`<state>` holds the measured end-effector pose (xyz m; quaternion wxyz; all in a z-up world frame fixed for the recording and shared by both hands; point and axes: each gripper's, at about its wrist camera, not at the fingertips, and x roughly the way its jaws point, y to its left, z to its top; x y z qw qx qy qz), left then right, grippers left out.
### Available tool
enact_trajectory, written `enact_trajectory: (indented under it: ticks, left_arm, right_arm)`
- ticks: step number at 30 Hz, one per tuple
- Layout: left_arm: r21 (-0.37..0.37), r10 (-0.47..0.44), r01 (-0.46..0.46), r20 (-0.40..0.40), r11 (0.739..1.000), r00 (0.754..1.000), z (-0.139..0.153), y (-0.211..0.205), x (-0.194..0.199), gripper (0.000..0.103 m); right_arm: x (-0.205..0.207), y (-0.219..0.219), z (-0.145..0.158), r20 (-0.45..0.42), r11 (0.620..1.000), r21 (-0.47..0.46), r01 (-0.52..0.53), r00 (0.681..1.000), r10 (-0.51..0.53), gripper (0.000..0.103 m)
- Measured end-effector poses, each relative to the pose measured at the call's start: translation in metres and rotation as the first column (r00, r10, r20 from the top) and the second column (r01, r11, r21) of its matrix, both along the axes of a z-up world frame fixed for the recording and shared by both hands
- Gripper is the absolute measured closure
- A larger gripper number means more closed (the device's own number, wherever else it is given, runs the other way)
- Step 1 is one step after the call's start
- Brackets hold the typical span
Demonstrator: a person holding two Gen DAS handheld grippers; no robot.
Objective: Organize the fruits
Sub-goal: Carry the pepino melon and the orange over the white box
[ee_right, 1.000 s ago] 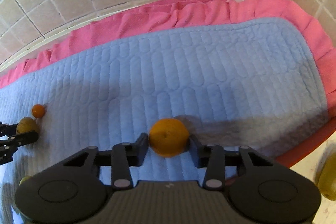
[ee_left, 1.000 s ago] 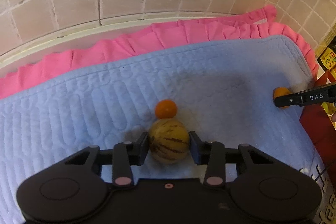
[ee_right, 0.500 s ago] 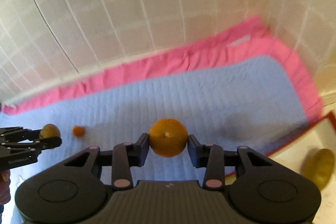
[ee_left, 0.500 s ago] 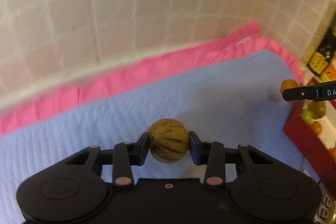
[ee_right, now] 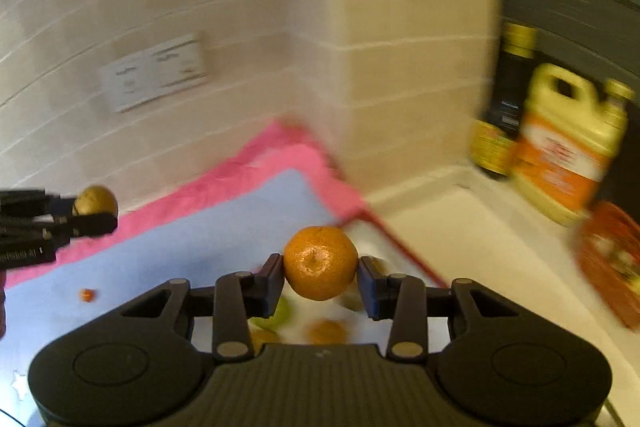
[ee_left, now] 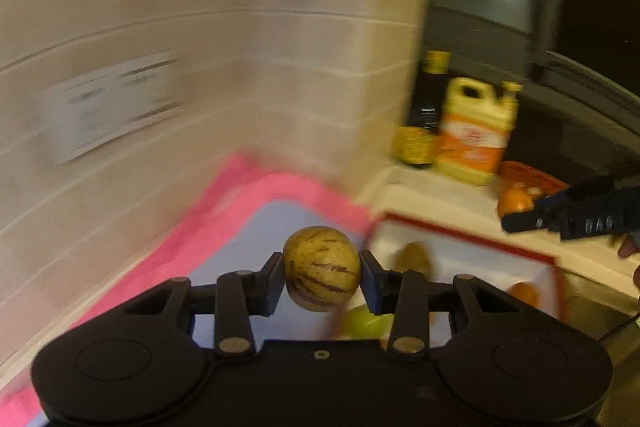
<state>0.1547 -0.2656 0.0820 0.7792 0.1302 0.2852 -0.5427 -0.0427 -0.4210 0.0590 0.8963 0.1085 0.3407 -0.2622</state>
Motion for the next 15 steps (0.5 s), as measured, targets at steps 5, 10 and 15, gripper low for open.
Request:
enact_trajectory:
  ticks: [5,10,15]
  left_arm:
    - [0.003,-0.118,0.119,-0.082,0.993,0.99,-0.015,-0.062,-0.024,0.056]
    - [0.068,-0.142,0.155,-0.166,0.986,0.976,-0.046,-0.11,-0.036,0.056]
    - [0.125,-0.158,0.192,-0.237,0.974,0.958,-0.076,-0.142,-0.043,0.056]
  right_arm:
    - [-0.051,-0.02,-0.015,-0.099,0.996,0.011,0.092,0.991,-0.09,0.061]
    - [-0.08,-0.024,-0.04,-0.198,0.991,0.047,0.123,0.974,-0.112,0.061]
    - [-0.082,-0.026,-0.066,-0.27,0.989,0.084,0.12,0.958,-0.093,0.061]
